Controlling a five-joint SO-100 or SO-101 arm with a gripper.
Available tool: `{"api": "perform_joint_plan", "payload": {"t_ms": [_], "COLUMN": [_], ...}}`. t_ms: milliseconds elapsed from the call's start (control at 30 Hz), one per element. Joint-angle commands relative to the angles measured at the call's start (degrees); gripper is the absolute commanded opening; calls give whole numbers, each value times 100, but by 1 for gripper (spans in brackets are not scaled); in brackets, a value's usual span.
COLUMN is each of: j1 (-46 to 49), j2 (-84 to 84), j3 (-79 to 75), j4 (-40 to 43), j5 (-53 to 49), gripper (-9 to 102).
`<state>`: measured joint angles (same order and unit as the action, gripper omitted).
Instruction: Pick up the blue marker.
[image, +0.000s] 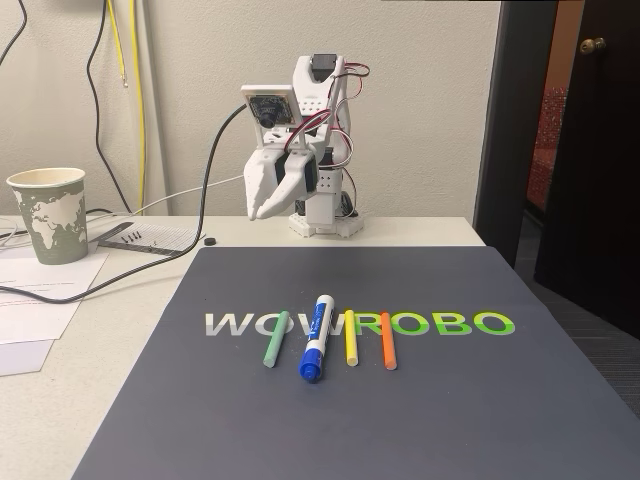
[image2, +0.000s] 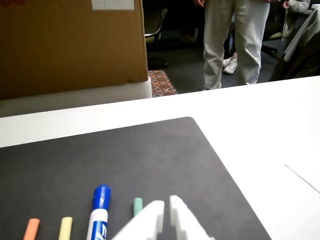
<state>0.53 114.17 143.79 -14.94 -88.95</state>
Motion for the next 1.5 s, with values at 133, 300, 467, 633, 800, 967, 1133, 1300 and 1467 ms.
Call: {"api": "perform_joint_plan", "payload": {"t_ms": [133, 300, 467, 633, 800, 967, 1133, 1300, 1467], "j1": [18, -26, -62, -70, -53, -26, 0, -44, -158], "j2": [-879, -1151, -1433, -1881, -1854, -1740, -1758, -1907, -2391], "j3": [-659, -1107, -1521, -1978, -2294, -2610, -3419, -4122, -5177], "j4": [-756, -589, -352, -272, 826, 2276, 4184, 5520, 6873], "j5": [-105, -114, -114, -114, -167, 62, 448, 729, 1037], "gripper": [0, 0, 0, 0, 0, 0, 0, 0, 0]}}
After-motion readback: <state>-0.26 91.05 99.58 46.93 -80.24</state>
